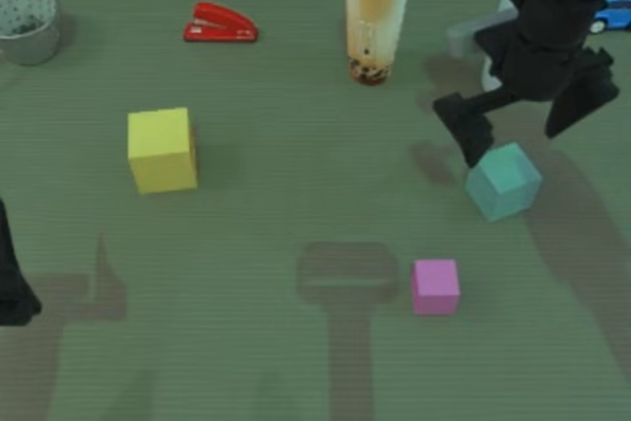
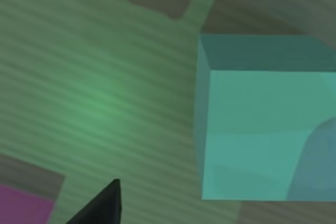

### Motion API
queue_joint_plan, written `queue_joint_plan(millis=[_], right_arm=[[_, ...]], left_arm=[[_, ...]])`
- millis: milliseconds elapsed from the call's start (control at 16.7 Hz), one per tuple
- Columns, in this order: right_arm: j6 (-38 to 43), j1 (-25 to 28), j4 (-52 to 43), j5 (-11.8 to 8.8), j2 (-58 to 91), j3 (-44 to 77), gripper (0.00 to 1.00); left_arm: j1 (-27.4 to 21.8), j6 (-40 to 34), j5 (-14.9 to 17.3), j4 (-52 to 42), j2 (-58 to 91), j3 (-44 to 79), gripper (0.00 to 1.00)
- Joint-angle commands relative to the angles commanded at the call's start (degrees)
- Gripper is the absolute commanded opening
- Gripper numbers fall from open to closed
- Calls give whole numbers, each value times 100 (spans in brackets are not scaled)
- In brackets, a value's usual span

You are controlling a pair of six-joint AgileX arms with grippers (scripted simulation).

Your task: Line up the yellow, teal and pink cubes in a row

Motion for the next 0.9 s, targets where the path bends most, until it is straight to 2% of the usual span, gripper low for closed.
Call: queue_joint_plan(millis=[360, 900], right_arm=[[9, 11, 101, 0, 5, -95, 100], [23, 5, 1728, 6, 529, -1195, 100]], left_arm=[[0, 0, 0, 0, 0, 0, 100], [0, 0, 0, 0, 0, 0, 100]])
